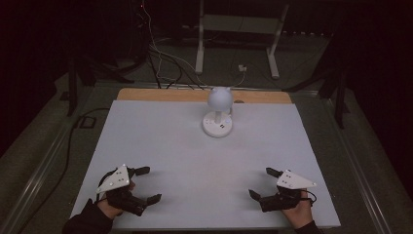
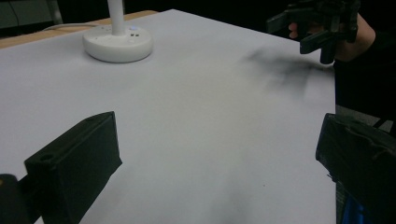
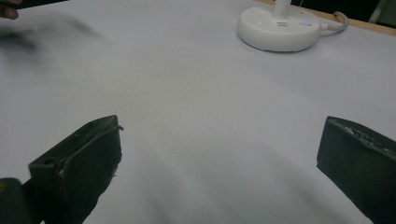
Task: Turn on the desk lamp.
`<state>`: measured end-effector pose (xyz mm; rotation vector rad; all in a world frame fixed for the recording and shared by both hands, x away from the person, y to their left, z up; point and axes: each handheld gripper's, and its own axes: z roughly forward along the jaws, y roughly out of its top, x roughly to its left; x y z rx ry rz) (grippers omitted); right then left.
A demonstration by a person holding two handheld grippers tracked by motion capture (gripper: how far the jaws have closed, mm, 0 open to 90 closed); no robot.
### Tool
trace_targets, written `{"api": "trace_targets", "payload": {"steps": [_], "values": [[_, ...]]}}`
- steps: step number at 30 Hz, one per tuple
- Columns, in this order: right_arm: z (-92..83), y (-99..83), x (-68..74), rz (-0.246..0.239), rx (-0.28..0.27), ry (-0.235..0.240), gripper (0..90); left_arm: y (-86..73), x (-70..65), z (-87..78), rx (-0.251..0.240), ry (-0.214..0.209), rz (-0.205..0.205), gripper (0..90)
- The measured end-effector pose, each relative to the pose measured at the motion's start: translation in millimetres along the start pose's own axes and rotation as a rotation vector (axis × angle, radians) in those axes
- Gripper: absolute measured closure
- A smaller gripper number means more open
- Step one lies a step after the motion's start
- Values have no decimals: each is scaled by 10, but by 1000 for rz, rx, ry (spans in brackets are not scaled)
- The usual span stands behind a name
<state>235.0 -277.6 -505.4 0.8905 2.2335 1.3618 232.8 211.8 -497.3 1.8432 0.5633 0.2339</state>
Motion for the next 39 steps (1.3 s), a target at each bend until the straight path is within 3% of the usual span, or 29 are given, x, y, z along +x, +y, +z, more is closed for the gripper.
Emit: {"api": "trace_targets", "payload": {"steps": [8, 21, 24, 32, 39], "values": [[-14, -2, -14, 15, -10, -5, 0, -1, -2, 3, 3, 1, 2, 3], [-14, 24, 47, -18, 2, -37, 0, 2, -7, 0, -3, -4, -3, 3], [-23, 61, 56, 11, -13, -35, 0, 2, -5, 1, -3, -4, -3, 3], [-75, 181, 78, 20, -21, -96, 0, 1, -8, 3, 0, -4, -3, 3], [-99, 297, 91, 23, -40, -111, 0, -1, -5, 9, 1, -5, -5, 3]]}}
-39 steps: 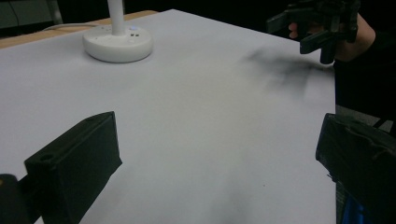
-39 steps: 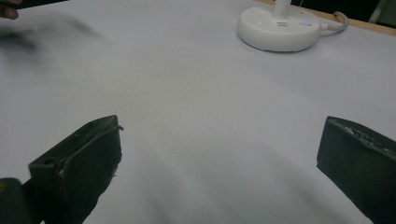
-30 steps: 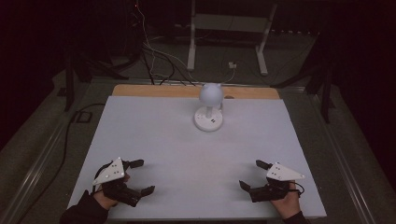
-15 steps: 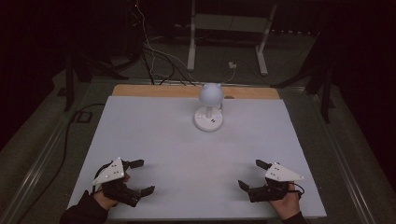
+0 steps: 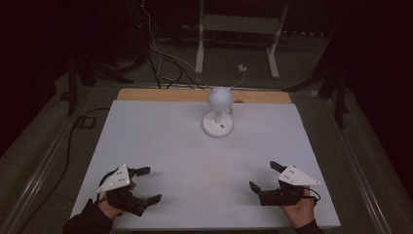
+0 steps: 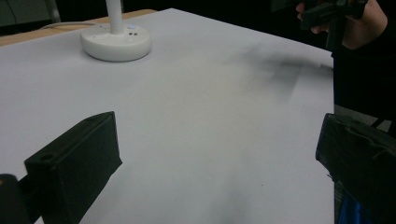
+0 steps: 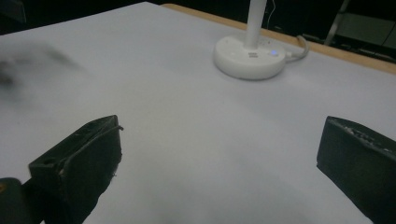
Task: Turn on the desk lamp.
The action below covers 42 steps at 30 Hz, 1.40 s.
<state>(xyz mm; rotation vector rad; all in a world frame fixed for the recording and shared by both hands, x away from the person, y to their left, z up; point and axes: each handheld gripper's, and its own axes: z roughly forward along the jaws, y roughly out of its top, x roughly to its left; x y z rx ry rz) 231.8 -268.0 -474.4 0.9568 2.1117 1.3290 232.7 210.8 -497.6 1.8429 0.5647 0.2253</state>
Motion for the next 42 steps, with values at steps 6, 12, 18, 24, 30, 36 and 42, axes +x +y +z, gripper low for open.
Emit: {"api": "trace_targets", "payload": {"steps": [6, 12, 18, 24, 30, 36, 42], "values": [[17, 139, -7, -2, -18, -1, 0, 0, -1, 1, 0, 0, -3, 3], [72, 240, -12, -7, -27, 1, 0, 1, -1, -3, -2, -2, -1, 3], [136, 347, -26, -5, -38, 8, 0, 0, -2, -1, 0, -3, -1, 3], [206, 446, -37, -25, -43, 1, 0, 1, -1, -1, -2, -3, -2, 3], [265, 547, -63, -24, -56, 5, 0, 2, -2, -3, -4, -3, -3, 3], [331, 622, -75, -32, -58, -8, 0, 2, -3, -4, -5, -5, -3, 3], [411, 691, -80, -47, -59, -10, 0, 2, -4, -5, -6, -5, -4, 3]]}}
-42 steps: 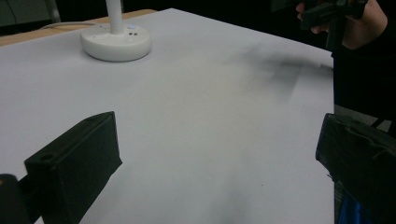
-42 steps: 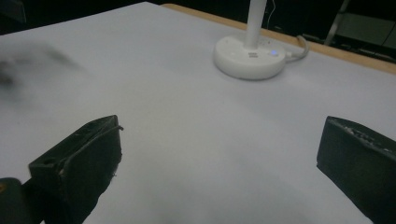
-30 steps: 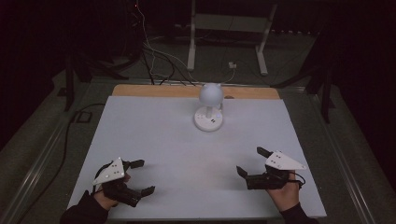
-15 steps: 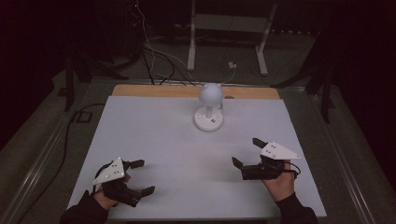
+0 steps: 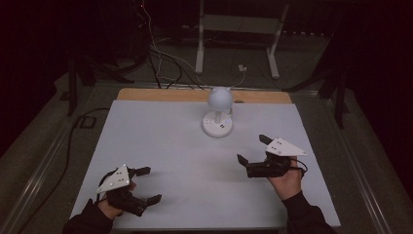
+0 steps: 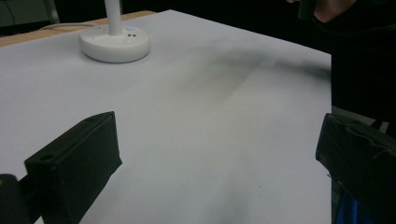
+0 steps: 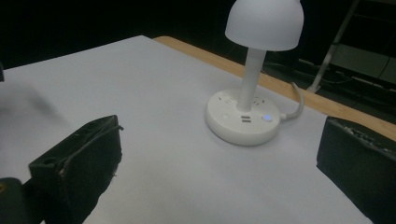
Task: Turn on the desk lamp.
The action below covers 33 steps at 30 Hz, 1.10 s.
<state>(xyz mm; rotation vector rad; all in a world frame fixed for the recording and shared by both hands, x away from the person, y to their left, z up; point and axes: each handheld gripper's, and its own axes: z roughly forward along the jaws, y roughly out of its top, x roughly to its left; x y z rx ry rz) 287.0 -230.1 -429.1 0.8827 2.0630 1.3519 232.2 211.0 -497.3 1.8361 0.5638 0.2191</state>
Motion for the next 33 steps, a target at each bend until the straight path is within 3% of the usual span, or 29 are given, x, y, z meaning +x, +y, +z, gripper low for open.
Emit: {"api": "trace_targets", "payload": {"steps": [21, 33], "values": [[317, 187, -2, 0, -14, 11, 0, 1, -5, 0, -1, -4, 1, 3], [607, 235, 23, -8, 6, 11, 0, 2, -8, -3, -1, -5, 4, 3]]}}
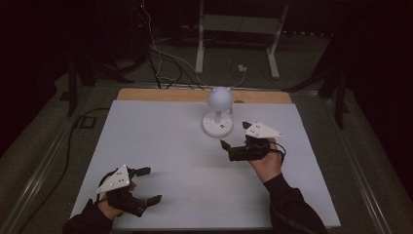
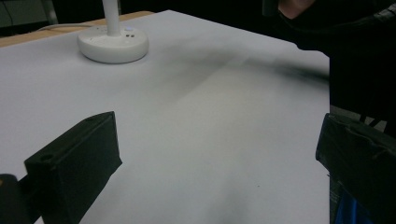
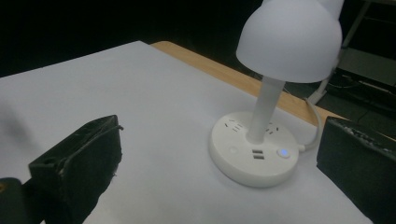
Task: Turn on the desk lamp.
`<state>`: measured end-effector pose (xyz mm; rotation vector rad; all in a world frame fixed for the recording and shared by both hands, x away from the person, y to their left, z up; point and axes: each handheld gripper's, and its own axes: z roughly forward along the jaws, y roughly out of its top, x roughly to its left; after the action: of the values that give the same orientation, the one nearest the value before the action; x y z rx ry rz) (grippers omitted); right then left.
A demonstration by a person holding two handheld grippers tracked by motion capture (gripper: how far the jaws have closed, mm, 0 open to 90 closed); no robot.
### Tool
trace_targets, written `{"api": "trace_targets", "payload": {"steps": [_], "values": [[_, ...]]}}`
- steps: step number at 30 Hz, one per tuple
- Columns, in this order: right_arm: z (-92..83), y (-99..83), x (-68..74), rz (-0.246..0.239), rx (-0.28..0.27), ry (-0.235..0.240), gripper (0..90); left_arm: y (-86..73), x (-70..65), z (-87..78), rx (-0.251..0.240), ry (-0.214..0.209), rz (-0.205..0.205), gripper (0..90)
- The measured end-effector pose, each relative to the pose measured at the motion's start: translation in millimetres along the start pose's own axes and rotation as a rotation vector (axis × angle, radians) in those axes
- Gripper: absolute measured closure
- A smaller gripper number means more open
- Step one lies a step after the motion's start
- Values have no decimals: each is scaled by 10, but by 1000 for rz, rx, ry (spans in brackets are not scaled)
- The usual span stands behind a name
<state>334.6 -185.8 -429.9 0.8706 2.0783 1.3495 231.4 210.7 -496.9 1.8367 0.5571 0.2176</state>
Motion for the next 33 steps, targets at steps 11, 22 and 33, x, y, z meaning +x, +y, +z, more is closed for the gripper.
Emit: {"api": "trace_targets", "payload": {"steps": [11, 22, 33], "values": [[278, 13, 40, 8, 16, 3, 0, 2, 1, -5, -3, -3, 2, 3], [537, -20, 56, 26, 30, 11, 0, 2, -1, -7, -2, -3, 4, 3], [762, -123, 57, 37, 57, 4, 0, 2, -3, -8, -4, -5, 3, 3]]}}
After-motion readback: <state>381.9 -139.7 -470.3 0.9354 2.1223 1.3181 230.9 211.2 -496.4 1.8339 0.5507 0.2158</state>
